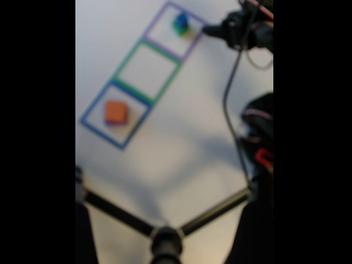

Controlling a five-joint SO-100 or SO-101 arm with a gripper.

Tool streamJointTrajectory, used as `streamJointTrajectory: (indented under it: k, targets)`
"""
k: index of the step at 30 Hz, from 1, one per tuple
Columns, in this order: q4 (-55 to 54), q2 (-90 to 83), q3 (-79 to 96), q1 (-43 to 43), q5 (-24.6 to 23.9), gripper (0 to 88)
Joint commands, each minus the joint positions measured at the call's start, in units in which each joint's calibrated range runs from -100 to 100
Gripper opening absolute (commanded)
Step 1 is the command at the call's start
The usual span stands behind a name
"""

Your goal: Tower of hanoi

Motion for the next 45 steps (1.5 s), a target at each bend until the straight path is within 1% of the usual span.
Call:
streamJointTrajectory:
  k: [1,4,11,15,19,22,27,37,45]
  targets:
    - [-21.54,-3.32,17.17,-0.56,0.00,32.1]
    - [-35.62,-0.19,25.35,-0.33,0.00,34.4]
    - [-56.10,12.23,31.71,0.13,0.00,41.7]
    - [-65.57,20.88,31.71,0.66,0.00,42.4]
    - [-77.71,31.30,31.80,0.43,0.00,42.5]
    - [-84.02,37.71,30.71,0.05,0.00,42.2]
    - [-91.79,46.44,28.89,0.96,0.00,41.9]
    - [-98.03,61.74,18.53,3.33,0.00,42.2]
    - [-102.72,67.75,14.90,1.65,0.00,42.0]
